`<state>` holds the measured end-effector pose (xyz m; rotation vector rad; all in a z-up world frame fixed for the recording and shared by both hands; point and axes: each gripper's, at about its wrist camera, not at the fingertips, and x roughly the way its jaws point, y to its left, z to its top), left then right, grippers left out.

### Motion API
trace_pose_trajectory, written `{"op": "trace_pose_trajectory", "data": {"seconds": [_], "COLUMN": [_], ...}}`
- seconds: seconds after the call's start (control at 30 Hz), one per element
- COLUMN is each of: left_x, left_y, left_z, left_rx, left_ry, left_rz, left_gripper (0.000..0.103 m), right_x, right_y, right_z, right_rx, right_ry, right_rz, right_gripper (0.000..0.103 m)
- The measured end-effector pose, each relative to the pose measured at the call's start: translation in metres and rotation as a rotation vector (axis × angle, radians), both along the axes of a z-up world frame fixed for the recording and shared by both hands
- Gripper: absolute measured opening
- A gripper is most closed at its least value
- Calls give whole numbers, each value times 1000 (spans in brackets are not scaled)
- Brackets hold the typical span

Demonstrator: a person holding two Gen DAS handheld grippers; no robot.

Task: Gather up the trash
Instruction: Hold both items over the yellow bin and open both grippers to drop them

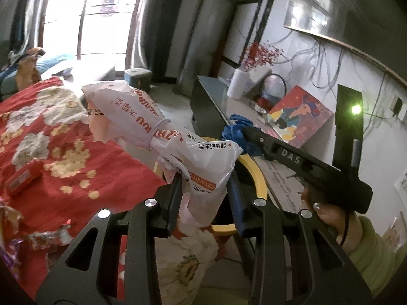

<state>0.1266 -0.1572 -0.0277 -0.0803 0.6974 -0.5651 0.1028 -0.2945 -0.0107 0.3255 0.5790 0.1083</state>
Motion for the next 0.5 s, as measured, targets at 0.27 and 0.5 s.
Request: {"op": "trace_pose_trajectory", "data": {"seconds": [0.27,0.5], "left_x": [12,23], "left_y": [-27,-46], "left_z": [-19,-35], "left_rx": [29,52], "left_ry": [41,62], "left_rz": [-61,-105], "left_gripper": [27,28], "right_x": [4,10], "right_y": [-29,-48], "right_z": [-15,-32], "right_rx": [15,31], "right_ry": [27,62], "right_rz": [-67,-104], "right_gripper": [17,18]}}
